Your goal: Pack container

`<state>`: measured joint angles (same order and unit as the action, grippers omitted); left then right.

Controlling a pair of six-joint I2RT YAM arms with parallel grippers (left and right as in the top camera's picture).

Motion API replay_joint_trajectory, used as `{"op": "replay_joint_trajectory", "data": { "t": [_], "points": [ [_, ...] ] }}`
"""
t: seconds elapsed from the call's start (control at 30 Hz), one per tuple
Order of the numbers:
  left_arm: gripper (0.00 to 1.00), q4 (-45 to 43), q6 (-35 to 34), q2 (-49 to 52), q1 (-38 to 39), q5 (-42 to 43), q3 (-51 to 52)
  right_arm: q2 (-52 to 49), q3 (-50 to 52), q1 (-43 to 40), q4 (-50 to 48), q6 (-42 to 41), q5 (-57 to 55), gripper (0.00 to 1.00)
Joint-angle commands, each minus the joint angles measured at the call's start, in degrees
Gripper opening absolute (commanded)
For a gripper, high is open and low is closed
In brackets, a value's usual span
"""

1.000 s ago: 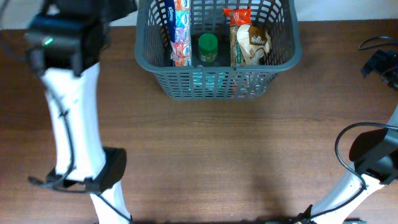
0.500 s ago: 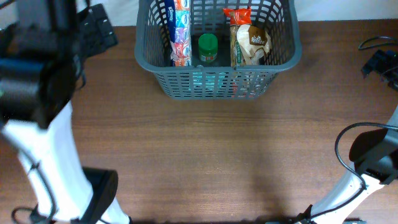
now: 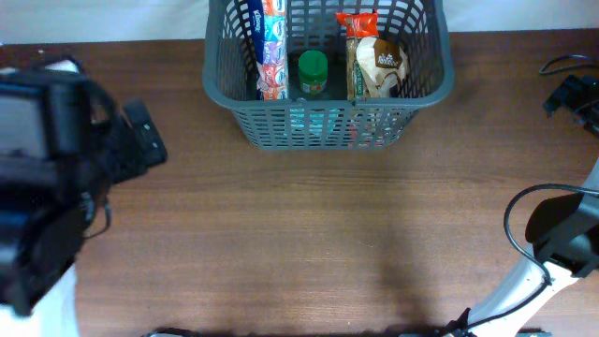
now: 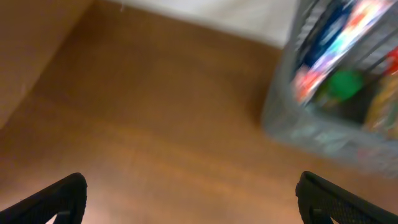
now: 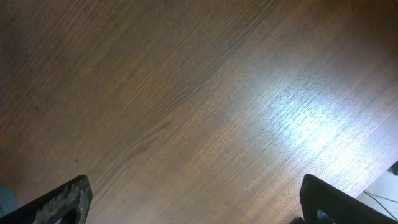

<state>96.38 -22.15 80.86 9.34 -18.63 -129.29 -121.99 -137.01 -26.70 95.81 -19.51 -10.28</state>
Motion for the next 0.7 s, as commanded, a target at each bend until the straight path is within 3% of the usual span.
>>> {"op": "replay_joint_trajectory", "data": {
  "t": [0.0, 0.43, 0.67],
  "points": [
    [0.99, -0.20, -2.23, -3.98, -0.26, -2.62, 9.46, -0.20, 0.24, -0.37, -0.04, -0.50, -0.90, 0.99],
    [0.99, -4.55, -6.82, -17.90, -0.26, 2.60, 36.74, -0.20, 0.24, -0.37, -0.04, -0.50, -0.90, 0.99],
    [0.99, -1.70, -6.99, -19.98, -0.26, 5.84, 42.38, -0.20, 0.24, -0.37, -0.04, -0.50, -0.90, 0.99]
  ]
}}
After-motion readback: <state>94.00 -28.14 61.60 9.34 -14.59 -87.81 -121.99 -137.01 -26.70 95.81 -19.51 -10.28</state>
